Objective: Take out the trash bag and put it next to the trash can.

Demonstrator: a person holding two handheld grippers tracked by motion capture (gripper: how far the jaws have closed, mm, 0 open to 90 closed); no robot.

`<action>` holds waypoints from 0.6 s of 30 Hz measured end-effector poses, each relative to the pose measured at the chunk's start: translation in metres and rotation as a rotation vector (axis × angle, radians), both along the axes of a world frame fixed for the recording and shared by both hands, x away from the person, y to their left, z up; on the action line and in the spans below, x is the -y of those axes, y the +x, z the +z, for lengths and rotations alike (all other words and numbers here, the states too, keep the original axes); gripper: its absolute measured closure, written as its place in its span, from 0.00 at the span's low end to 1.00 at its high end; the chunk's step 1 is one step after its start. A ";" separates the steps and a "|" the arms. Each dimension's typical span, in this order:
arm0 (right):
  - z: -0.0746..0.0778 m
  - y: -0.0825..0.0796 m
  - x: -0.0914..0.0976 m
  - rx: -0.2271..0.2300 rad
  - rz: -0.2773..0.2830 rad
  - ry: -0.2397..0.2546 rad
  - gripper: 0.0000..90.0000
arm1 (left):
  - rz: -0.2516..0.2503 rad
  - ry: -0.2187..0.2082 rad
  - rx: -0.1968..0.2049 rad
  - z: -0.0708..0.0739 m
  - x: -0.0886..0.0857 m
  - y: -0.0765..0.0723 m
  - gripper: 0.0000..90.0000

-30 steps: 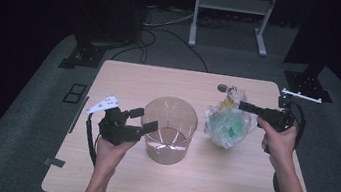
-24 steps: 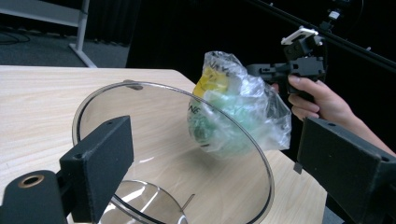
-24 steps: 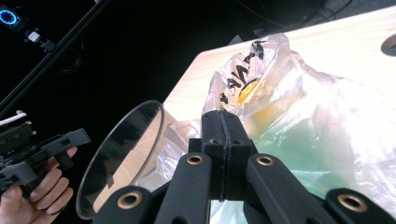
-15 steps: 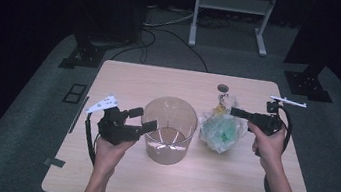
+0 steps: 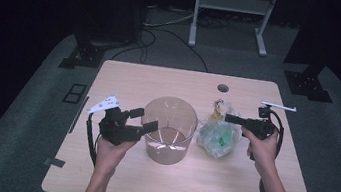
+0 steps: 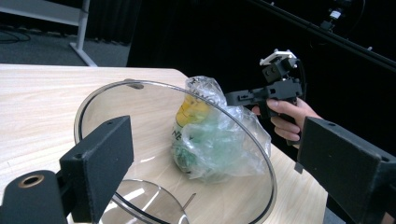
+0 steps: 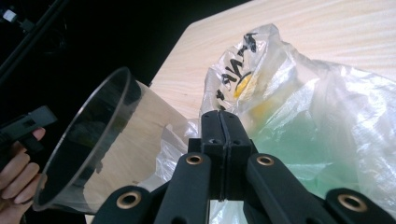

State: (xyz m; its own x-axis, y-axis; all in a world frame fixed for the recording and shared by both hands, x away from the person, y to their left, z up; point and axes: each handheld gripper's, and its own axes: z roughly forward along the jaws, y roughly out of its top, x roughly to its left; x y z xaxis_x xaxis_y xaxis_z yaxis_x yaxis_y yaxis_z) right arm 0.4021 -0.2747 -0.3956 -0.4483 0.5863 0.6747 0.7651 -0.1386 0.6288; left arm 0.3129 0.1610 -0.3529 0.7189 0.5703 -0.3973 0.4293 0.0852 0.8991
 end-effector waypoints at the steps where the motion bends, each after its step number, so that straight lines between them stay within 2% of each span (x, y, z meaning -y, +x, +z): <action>1: -0.002 0.000 -0.001 -0.004 0.003 -0.001 1.00 | 0.000 -0.001 -0.002 0.000 0.000 0.000 0.10; 8: -0.009 0.001 -0.005 -0.013 0.013 -0.017 0.98 | 0.003 -0.002 -0.002 0.000 -0.001 0.001 0.10; 11: -0.008 0.000 -0.004 -0.006 0.015 -0.025 0.88 | 0.003 -0.001 -0.004 -0.001 -0.001 0.001 0.10; 13: -0.007 -0.002 -0.002 0.003 0.016 -0.012 0.83 | 0.004 0.003 -0.004 -0.001 -0.001 0.001 0.10; 18: 0.001 -0.009 0.005 0.050 -0.015 -0.033 0.70 | 0.002 0.007 -0.002 -0.001 0.001 0.000 0.10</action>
